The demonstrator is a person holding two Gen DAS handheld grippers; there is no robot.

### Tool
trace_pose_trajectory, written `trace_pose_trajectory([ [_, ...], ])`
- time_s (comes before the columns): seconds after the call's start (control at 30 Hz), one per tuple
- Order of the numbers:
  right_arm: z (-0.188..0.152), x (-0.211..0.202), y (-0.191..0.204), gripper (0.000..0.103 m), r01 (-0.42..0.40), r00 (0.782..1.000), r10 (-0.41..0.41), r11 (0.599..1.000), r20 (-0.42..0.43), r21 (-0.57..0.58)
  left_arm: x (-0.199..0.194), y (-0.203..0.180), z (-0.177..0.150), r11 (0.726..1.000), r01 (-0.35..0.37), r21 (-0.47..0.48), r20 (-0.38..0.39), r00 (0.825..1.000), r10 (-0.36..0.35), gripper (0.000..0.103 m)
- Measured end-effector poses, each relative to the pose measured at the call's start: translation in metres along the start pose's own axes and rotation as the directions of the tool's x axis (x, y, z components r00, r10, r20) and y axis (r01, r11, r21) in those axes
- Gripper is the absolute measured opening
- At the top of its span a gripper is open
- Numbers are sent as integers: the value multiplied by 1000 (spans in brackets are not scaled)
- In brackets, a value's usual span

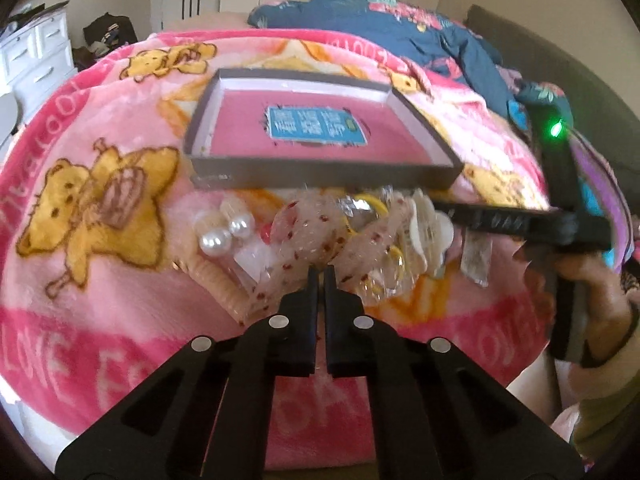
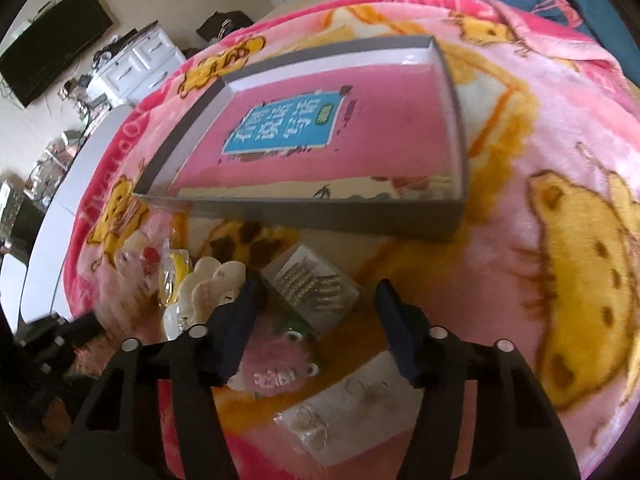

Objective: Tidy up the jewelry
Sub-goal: 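Grasp the polka-dot bow with the left tool while the right grasps the hairpin card, then carry the bow and hairpin card into the grey box, then release both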

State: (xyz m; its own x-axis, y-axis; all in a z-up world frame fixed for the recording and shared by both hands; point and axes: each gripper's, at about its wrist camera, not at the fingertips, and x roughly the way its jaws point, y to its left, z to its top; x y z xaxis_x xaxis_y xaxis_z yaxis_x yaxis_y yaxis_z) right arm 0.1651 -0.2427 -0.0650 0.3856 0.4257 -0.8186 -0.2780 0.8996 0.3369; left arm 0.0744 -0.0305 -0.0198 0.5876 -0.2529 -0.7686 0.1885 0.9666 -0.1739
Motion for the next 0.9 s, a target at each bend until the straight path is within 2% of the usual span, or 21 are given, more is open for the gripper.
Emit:
trace_pose_trajectory([
  [0.13, -1, 0, 0, 47, -1, 1000, 2, 1000, 21, -11, -8, 7, 10, 999, 18, -28, 21, 1000, -17, 0],
  [0.33, -5, -9, -13, 43, 15, 998, -16, 1000, 64, 17, -14, 21, 33, 997, 6, -71, 54, 999, -2, 0],
  [0.63, -14, -53, -54, 41, 64, 982, -84, 991, 171, 119, -19, 37, 70, 992, 2, -124, 99, 995, 11, 0],
  [0.9, -7, -81, -63, 40, 76, 966, -109, 987, 236, 142, -15, 42, 97, 990, -2, -138, 125, 992, 19, 0],
])
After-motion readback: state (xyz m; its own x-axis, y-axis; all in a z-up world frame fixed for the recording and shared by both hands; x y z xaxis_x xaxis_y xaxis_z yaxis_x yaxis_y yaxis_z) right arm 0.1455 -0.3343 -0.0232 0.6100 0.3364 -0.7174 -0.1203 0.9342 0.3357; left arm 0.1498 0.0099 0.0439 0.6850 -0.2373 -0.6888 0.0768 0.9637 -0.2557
